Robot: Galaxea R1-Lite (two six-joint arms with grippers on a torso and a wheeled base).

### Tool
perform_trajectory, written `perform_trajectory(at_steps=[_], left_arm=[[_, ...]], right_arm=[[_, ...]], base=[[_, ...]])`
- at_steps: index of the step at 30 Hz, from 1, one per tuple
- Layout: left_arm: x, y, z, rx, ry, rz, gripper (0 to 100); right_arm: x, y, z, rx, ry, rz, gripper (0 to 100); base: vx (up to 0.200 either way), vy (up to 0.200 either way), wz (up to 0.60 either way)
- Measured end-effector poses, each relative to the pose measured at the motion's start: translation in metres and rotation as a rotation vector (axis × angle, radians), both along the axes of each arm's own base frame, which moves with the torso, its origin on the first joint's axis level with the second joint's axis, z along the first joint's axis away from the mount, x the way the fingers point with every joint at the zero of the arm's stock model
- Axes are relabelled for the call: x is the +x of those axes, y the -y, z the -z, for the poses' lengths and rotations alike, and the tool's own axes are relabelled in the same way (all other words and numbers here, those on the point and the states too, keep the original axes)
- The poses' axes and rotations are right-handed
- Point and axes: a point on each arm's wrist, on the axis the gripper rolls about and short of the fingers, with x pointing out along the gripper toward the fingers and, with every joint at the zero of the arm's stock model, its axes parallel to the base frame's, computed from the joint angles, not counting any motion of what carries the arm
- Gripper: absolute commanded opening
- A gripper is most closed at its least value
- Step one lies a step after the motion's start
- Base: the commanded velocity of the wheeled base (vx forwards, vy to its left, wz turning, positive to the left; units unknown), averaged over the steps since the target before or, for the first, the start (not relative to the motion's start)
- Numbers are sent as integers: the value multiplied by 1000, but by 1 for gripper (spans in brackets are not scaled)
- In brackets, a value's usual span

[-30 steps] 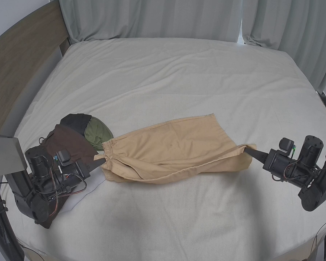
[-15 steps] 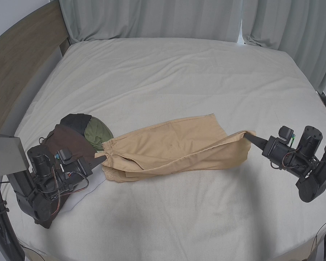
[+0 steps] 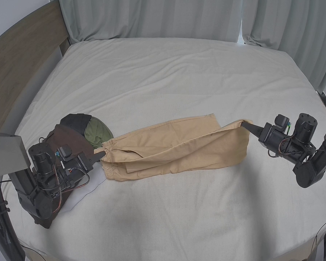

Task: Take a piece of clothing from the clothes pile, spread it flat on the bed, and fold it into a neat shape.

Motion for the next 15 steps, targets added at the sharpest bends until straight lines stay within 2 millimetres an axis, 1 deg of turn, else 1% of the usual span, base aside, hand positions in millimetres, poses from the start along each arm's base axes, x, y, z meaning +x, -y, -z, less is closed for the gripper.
perform_trajectory(at_steps=[9,15], left_arm=[[7,0,-3,-20,12,-22,0],[14,-1,-1,-20,17,-56,0]], right_arm=[[21,-4,-13,0,-2,-6,0],[36,-8,-20,-1,-6,-10,0]], base=[[0,0,0],[0,0,0]])
